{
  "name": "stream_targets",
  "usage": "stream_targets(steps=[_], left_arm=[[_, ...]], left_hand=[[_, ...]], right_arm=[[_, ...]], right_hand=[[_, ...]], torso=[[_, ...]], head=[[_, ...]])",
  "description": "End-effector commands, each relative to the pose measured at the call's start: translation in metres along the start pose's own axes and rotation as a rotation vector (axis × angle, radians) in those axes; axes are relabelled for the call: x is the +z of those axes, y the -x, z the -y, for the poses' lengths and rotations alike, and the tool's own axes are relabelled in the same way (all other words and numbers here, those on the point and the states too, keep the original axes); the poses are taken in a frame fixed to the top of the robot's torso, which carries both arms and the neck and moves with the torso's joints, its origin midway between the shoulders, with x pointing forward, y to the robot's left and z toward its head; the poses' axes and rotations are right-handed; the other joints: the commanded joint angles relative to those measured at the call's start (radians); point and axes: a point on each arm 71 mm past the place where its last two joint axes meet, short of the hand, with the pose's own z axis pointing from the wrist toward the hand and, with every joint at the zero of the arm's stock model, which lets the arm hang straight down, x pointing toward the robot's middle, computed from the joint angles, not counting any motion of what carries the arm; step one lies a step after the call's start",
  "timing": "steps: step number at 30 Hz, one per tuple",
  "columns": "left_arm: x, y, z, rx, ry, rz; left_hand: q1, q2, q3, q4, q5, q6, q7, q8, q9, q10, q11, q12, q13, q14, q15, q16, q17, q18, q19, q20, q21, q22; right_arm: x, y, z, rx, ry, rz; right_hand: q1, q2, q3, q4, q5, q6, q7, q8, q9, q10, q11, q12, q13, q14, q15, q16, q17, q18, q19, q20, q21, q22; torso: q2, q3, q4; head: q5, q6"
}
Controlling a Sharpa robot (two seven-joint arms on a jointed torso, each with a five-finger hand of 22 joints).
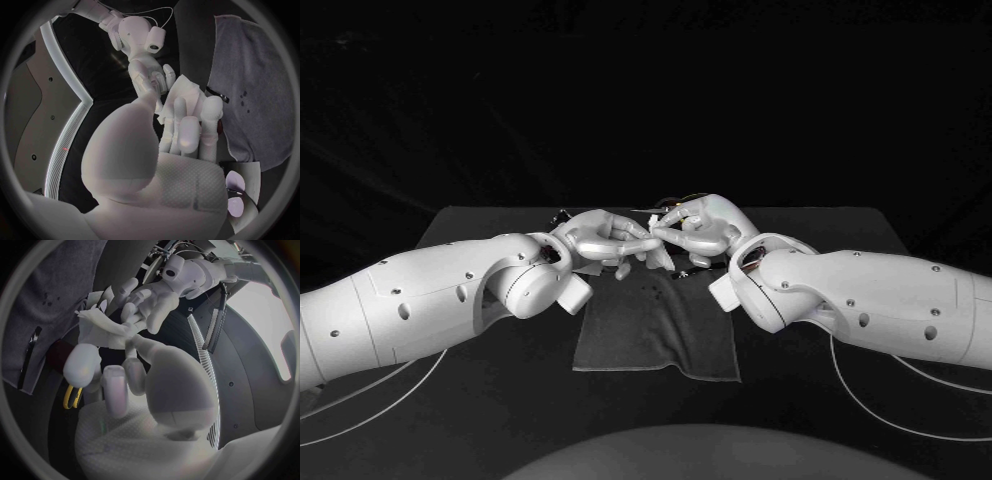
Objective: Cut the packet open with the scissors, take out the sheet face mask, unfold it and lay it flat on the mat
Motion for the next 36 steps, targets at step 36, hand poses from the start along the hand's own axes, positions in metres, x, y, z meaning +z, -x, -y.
stream_targets(steps=[36], left_arm=[[0.0019, -0.0008, 0.0025, 0.004, -0.028, 0.009]], left_hand=[[0.132, 0.093, 0.282, -0.103, 0.005, 0.068, -0.018, 0.037, 0.008, 0.031, -0.022, 0.008, -0.021, 0.053, -0.020, 0.006, 0.046, 0.004, 0.061, -0.019, 0.064, 0.062]], right_arm=[[-0.0010, -0.0041, -0.0028, 0.007, 0.004, -0.018]], right_hand=[[-0.003, 0.007, 0.073, -0.067, 0.003, 0.009, -0.005, 0.022, 0.046, 0.018, -0.008, 0.006, 0.048, 0.090, -0.005, 0.005, 0.189, 0.007, 0.006, 0.003, 0.006, 0.065]], torso=[[0.000, 0.0003, 0.0004]], head=[[0.003, 0.000]])
